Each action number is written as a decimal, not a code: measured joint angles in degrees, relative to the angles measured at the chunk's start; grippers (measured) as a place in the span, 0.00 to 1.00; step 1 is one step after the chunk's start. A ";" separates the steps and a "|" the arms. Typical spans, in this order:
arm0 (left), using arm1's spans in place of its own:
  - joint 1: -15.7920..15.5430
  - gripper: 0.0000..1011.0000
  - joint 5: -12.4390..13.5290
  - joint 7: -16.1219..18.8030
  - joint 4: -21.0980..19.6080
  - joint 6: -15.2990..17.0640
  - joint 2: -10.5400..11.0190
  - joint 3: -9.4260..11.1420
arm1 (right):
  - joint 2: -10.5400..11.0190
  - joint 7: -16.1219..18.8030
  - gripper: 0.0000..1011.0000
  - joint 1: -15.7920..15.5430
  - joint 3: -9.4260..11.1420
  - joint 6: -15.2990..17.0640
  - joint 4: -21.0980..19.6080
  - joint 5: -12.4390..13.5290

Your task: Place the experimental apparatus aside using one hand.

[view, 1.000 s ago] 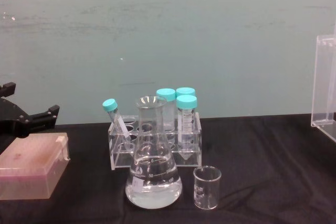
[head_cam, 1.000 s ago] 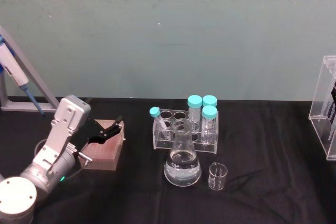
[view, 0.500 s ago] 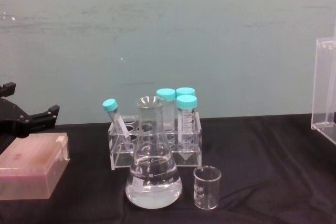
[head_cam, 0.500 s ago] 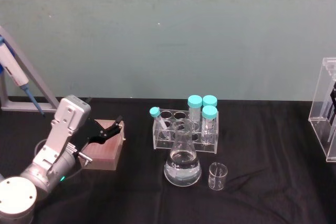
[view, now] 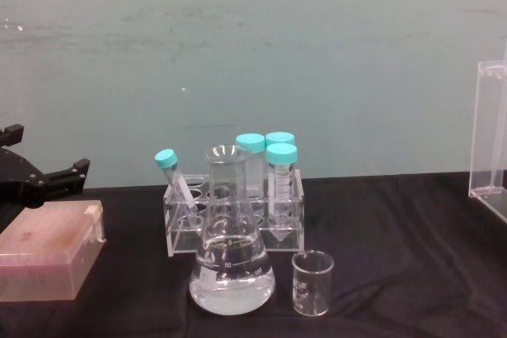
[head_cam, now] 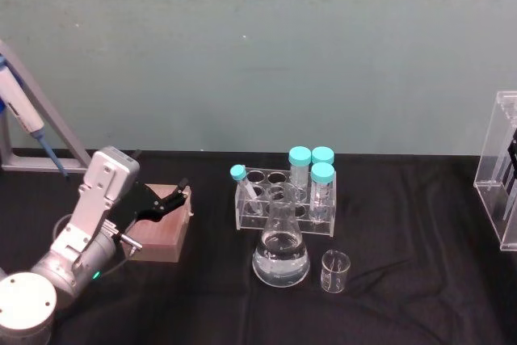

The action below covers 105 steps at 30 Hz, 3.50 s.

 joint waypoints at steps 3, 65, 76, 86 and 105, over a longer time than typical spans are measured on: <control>0.00 0.99 0.00 0.00 0.00 0.00 0.00 0.00 | 0.11 0.05 0.61 -0.01 -0.02 0.22 0.14 -0.02; 0.00 0.99 0.00 0.00 0.00 0.00 0.00 0.00 | 0.36 0.40 0.99 -0.07 -0.07 0.56 0.20 0.10; 0.00 0.99 0.00 0.00 0.00 0.00 0.00 0.00 | 0.36 0.40 0.99 -0.07 -0.06 0.56 0.20 0.09; 0.00 0.99 0.00 0.00 0.00 0.00 0.00 0.00 | 0.49 -0.28 0.99 -0.28 -0.62 0.11 -0.24 -1.31; 0.00 0.99 0.00 0.00 0.00 0.00 0.00 0.00 | 0.05 -2.56 0.99 -1.25 -0.98 -2.66 -2.63 -4.61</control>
